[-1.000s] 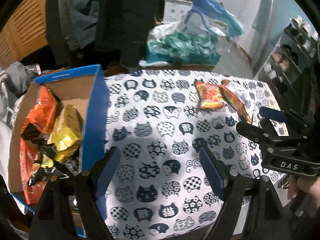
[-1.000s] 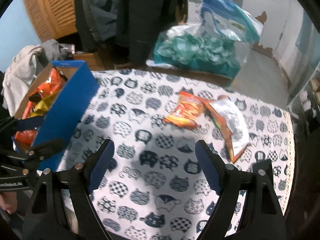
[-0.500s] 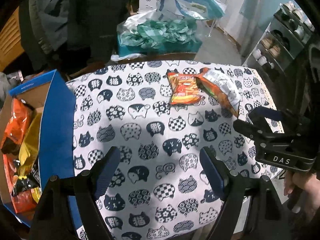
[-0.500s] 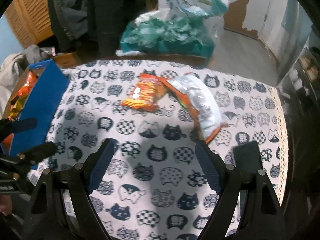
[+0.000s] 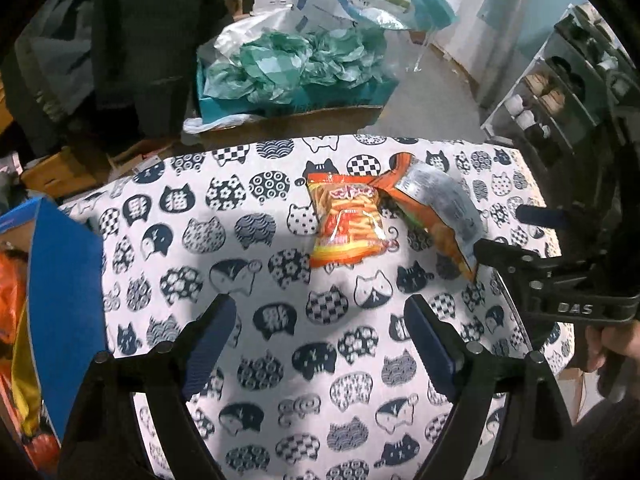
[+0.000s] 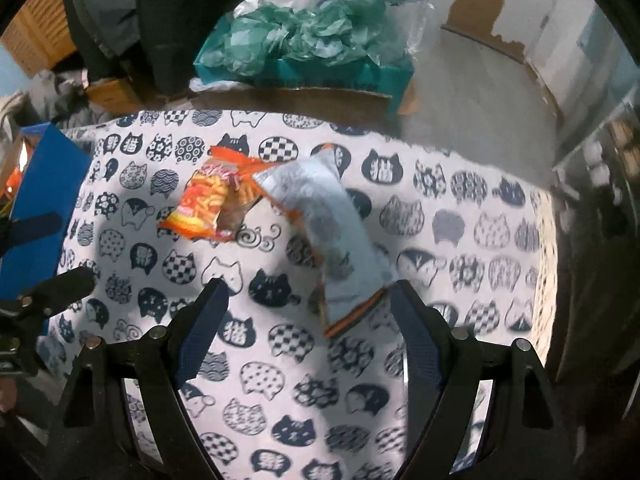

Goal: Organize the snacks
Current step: 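Move both tools over the red-orange stick-snack bag and white-orange bag, then grasp the red-orange stick-snack bag with the left tool while the right tool grasps the white-orange bag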

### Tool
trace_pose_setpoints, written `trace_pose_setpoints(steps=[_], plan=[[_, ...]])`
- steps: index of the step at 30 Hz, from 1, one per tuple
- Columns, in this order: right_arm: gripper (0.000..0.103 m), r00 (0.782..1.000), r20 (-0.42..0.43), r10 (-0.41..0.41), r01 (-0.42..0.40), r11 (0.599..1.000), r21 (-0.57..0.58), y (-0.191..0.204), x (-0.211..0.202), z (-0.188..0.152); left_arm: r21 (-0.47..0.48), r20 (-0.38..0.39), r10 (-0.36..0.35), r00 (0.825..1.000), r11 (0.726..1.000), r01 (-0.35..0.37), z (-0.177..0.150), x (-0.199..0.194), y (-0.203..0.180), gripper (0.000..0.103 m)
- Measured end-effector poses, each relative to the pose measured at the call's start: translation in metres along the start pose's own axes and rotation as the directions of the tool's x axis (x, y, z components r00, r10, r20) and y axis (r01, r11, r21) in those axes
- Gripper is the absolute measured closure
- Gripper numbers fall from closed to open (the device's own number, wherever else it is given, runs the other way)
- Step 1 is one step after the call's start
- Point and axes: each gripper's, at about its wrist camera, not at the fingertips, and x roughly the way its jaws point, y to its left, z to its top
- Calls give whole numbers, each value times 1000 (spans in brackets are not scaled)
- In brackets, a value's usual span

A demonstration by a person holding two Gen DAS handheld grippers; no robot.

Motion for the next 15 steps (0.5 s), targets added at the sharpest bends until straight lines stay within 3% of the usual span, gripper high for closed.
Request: trace_pose_setpoints(steps=[9,15], plan=[[21,999,-37,16,-18,997,-78,-21,25,20,-39,-21,-84,996,996,83,40,44,-10,16],[21,997,-65,39,-44,996,-81,-28,49,21,-57,-44,-80,996,995,78,54,72,-12,16]])
